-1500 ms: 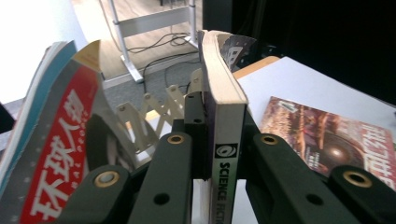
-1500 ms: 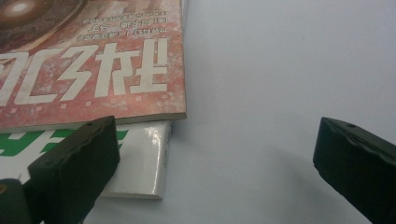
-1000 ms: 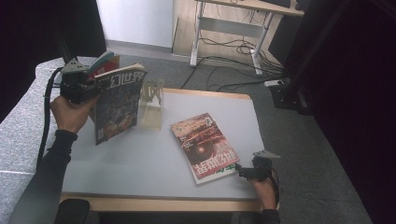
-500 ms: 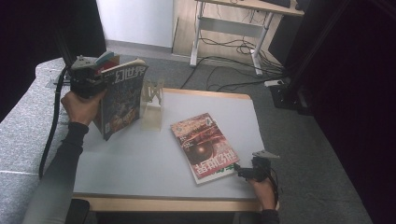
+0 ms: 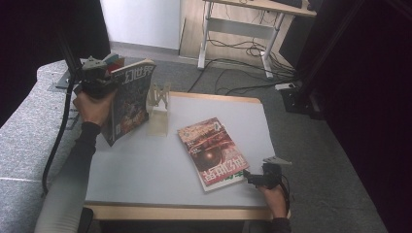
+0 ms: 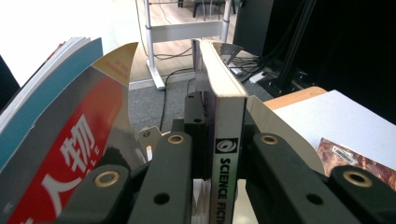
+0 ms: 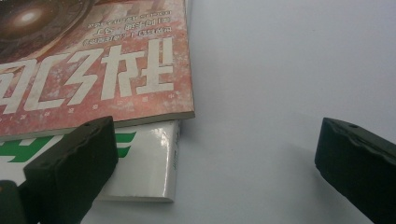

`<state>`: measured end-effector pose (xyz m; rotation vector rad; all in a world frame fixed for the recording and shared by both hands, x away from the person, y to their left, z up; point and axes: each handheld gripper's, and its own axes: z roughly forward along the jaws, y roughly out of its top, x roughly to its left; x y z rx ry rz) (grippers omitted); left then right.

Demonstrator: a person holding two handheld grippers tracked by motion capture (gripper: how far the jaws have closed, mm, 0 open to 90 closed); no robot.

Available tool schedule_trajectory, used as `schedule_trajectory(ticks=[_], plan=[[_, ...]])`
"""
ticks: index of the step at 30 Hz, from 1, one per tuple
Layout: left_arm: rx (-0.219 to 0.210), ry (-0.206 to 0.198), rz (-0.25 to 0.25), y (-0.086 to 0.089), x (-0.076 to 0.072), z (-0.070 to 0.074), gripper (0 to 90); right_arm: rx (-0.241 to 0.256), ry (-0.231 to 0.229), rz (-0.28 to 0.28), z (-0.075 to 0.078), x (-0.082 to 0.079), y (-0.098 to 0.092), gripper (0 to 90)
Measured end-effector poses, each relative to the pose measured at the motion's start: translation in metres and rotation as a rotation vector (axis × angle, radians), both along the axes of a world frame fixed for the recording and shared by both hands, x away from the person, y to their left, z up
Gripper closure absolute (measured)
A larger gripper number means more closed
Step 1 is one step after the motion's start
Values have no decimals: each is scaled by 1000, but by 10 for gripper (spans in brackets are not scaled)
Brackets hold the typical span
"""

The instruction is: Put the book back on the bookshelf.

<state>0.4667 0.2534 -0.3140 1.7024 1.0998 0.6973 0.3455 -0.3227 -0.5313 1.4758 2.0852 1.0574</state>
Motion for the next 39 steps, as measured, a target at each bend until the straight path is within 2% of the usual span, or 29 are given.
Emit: schedule_trajectory(ticks=[7, 15, 21, 29, 34, 39], plan=[[7, 1, -14, -2, 0, -4, 823, 10, 3, 1, -1, 0, -1, 0], [48, 46, -46, 5, -11, -3, 818, 17, 3, 9, -1, 0, 0, 0], [82, 80, -49, 13, -22, -4, 815, 21, 7, 15, -1, 0, 2, 0], [102, 120, -60, 25, -36, -9, 812, 21, 10, 20, -1, 0, 3, 0], [104, 129, -64, 30, -42, -11, 804, 22, 9, 19, -1, 0, 4, 0], [94, 128, -68, 28, -39, -10, 776, 21, 9, 24, -1, 0, 4, 2]])
